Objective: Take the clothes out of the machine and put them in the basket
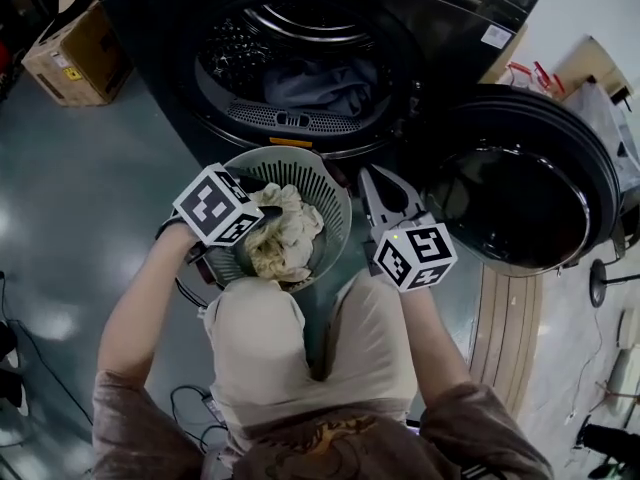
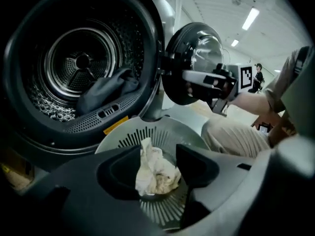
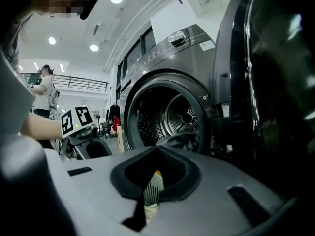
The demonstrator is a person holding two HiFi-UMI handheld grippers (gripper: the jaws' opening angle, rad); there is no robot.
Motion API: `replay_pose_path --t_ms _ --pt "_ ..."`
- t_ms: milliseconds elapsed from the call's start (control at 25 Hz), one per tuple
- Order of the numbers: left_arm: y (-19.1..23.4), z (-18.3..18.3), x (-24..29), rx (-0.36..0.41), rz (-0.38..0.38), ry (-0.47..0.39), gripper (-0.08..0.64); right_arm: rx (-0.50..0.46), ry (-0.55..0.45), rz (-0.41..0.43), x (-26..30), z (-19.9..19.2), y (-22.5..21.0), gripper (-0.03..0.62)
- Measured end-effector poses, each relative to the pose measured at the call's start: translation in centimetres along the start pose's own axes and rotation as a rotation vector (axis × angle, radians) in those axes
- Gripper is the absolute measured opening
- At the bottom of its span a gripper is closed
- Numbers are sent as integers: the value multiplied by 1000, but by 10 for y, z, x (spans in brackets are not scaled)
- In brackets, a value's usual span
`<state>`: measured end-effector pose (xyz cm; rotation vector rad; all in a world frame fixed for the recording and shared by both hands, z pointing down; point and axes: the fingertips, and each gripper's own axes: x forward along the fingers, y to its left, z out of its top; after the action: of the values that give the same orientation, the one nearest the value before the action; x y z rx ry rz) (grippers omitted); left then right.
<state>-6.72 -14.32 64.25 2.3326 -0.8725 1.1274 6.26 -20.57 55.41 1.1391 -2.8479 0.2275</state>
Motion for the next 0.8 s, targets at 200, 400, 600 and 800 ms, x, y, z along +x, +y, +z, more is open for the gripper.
replay_pose_path --t_ms 200,400,600,800 --pt "8 -21 -5 23 29 43 243 3 1 5 5 -3 4 -3" --pt "41 24 -25 30 212 -229 318 5 12 27 10 -6 17 -3" --pt "90 105 -26 20 383 -570 357 2 1 14 8 0 18 -3" --pt "128 146 23 3 429 -571 369 -13 5 -14 -6 3 17 -3"
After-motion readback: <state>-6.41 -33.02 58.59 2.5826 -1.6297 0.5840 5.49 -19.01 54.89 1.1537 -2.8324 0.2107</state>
